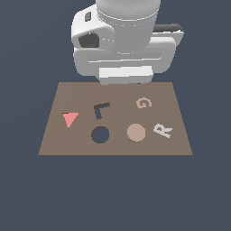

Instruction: Insert a designated object into the corresponding slot on a board.

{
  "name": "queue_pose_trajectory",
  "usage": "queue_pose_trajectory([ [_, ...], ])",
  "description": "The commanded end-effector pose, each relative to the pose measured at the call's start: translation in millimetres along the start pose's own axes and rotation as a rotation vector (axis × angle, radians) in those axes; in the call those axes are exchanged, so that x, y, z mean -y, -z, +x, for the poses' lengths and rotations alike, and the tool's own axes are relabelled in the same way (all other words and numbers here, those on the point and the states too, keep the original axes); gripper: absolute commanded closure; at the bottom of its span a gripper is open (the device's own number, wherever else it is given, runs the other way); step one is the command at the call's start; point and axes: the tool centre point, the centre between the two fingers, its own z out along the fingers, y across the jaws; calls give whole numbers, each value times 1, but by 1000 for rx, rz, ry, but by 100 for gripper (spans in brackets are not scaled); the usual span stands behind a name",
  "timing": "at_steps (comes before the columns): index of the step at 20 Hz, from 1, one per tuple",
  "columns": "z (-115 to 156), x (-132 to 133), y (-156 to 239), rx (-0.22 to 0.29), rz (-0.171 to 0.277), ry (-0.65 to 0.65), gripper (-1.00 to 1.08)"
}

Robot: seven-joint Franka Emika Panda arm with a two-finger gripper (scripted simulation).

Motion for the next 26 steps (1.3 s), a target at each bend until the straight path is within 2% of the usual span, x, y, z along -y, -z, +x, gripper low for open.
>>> queue_pose_trajectory([
  [1, 0, 0, 0, 0, 0, 0, -92],
  [12, 17, 2, -18, -6, -2, 93, -92],
  [26, 82, 26, -86, -31, -11, 449, -92],
])
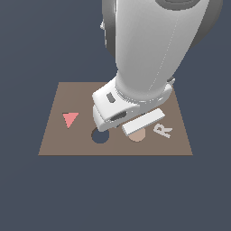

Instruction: Insert a designated object into the corresponding slot on a board.

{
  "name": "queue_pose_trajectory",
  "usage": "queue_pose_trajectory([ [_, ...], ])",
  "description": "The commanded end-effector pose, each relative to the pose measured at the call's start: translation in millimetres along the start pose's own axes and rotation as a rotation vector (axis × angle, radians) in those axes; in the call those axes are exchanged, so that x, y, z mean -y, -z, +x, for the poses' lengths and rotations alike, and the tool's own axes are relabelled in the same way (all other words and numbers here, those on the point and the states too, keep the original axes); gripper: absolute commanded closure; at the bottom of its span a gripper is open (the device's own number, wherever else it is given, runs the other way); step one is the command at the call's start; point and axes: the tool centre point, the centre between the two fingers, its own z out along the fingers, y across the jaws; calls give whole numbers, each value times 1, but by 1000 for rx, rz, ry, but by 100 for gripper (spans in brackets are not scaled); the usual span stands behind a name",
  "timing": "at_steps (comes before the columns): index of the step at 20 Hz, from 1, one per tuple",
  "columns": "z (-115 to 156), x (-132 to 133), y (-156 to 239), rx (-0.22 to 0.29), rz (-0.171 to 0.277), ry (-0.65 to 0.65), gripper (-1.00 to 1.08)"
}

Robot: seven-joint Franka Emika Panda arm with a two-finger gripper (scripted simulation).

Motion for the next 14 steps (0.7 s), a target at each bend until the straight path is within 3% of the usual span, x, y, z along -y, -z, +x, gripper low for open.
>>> queue_pose_trajectory([
  [1, 12, 1, -11, -5, -2, 62, -92],
  [14, 39, 8, -37, -14, -7, 201, -92],
])
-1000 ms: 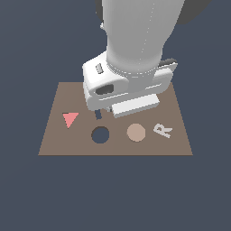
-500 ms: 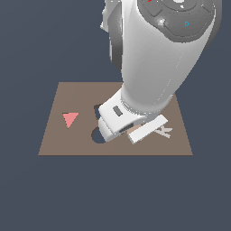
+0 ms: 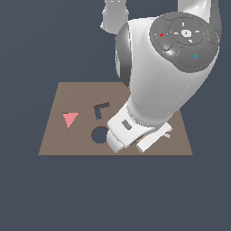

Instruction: Insert a designated object into the corresponding slot on a board.

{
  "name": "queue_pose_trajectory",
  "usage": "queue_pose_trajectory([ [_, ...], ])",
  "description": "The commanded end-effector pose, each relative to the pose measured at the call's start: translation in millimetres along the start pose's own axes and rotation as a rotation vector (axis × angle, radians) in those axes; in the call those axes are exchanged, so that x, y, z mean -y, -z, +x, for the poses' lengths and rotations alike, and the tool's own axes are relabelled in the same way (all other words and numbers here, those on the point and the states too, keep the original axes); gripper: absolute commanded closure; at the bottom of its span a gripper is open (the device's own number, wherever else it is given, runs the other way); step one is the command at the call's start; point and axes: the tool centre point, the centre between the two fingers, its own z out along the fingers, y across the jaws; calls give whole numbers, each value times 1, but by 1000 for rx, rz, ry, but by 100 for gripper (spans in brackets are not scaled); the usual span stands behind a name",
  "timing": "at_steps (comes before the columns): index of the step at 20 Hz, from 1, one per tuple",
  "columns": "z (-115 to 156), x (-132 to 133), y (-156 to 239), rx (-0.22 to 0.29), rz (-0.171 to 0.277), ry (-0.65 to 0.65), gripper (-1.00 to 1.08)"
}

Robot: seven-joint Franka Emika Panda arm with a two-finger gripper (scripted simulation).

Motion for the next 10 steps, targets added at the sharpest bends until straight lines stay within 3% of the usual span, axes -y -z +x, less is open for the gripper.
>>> queue_pose_trajectory([
  [1, 1, 0, 0, -1, -1, 5, -92],
  [10, 0, 0, -10, 0, -1, 1, -92],
])
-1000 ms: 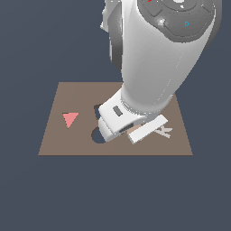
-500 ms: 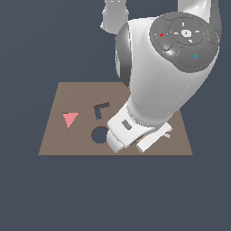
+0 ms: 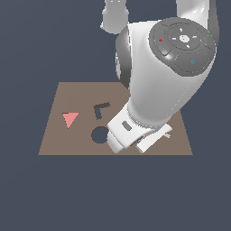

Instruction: Insert a designated object into the corresponding slot on a board.

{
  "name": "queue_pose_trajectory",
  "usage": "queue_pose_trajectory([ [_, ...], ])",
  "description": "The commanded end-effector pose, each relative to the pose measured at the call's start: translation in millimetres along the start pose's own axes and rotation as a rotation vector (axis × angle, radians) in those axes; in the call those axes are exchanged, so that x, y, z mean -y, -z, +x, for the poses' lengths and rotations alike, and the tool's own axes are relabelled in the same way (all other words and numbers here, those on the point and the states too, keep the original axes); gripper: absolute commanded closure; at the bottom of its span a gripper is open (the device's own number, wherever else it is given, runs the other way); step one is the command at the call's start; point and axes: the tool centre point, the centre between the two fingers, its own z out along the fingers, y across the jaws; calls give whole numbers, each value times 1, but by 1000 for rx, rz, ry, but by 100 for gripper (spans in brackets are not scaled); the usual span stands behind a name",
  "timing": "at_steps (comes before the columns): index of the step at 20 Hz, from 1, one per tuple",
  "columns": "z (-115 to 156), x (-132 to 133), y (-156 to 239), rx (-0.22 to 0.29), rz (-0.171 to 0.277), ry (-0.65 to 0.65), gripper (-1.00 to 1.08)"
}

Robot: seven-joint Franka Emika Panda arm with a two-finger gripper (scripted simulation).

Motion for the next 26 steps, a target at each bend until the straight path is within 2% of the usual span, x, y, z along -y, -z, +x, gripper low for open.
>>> queue_pose_trajectory([
  [1, -1, 0, -8, 1, 1, -1, -92],
  [5, -1, 0, -15, 1, 1, -1, -92],
  [6, -1, 0, -15, 1, 1, -1, 108],
  [19, -1, 0, -14, 1, 0, 1, 108],
  [26, -5, 0, -13, 1, 0, 55, 108],
])
